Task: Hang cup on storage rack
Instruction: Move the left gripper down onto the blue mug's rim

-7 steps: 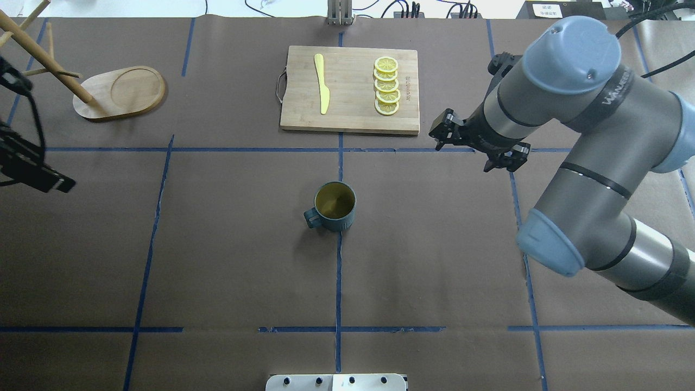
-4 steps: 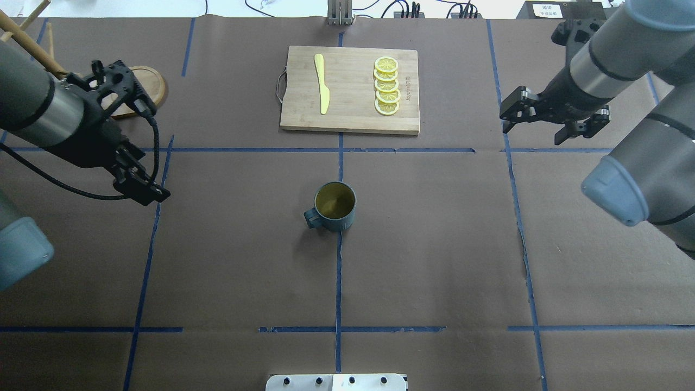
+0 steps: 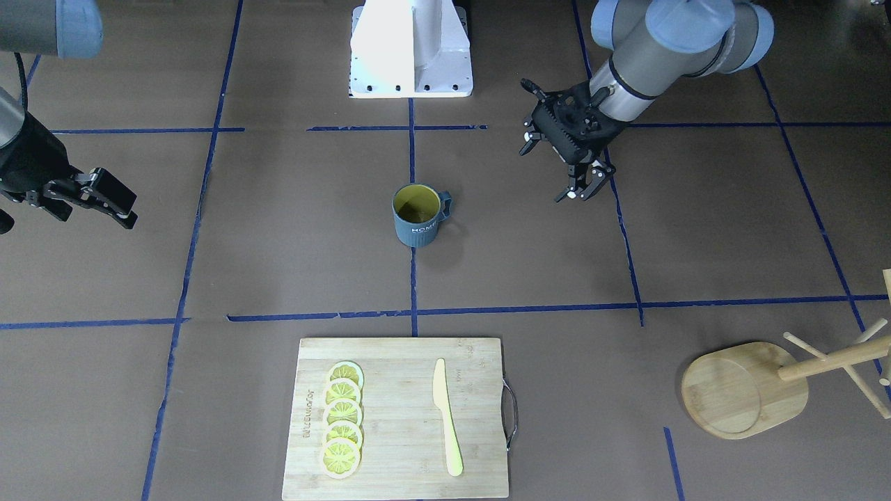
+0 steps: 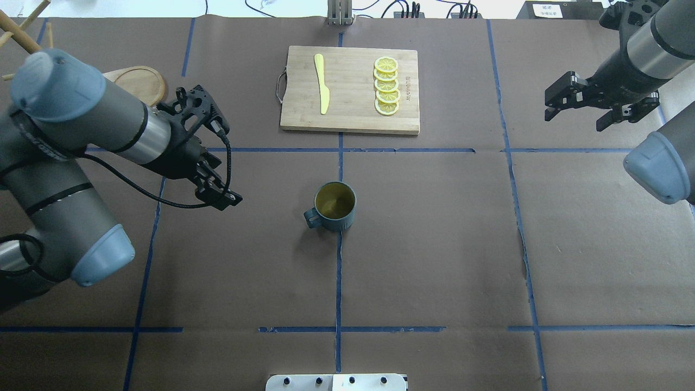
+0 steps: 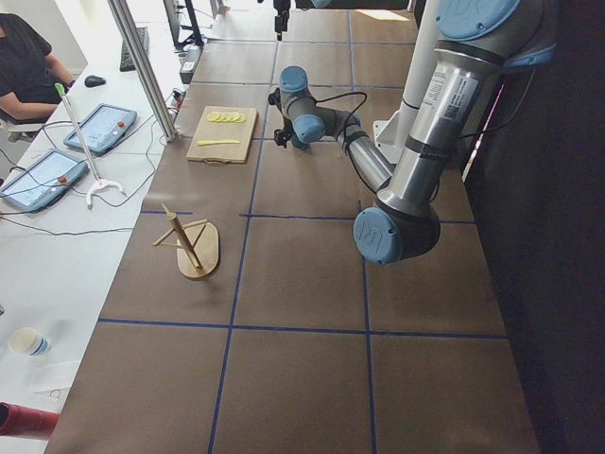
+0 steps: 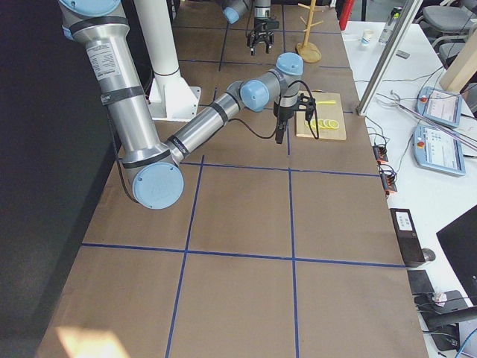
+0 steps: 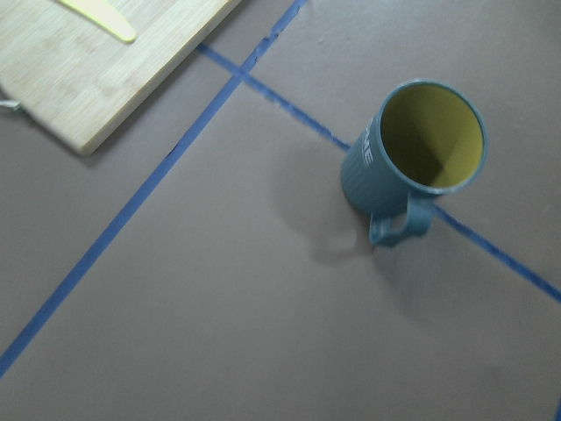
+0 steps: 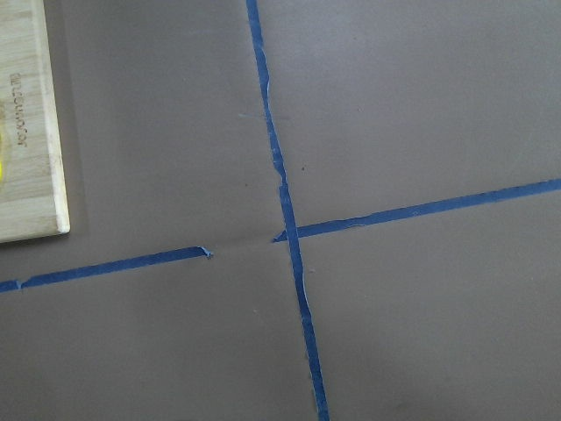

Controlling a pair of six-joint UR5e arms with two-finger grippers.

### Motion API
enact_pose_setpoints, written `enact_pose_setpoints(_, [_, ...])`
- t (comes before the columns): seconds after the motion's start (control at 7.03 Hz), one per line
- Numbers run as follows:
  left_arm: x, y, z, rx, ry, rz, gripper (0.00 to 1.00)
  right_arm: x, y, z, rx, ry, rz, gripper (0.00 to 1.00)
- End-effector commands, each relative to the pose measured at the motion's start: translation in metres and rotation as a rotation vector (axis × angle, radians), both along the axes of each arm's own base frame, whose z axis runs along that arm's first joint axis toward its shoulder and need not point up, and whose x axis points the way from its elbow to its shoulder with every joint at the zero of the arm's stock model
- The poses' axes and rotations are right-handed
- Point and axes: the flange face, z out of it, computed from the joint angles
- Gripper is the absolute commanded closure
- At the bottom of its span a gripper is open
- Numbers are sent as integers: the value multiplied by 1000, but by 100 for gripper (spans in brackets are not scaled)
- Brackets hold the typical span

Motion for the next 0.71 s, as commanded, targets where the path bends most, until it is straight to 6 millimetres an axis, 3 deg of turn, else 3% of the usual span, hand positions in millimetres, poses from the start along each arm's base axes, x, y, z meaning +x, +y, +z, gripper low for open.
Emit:
enact_pose_setpoints(0.0, [61,18,9,83,27,-38,0,5,0,3,0,2,6,0])
enact_pose_setpoints(0.28, [86,40,-3,119,46,-27,0,9,-3,2,9,1,10,0])
enact_pose_setpoints(0.57, [117,68,1,147,44,-15,0,10,-3,0,11,-1,9,0])
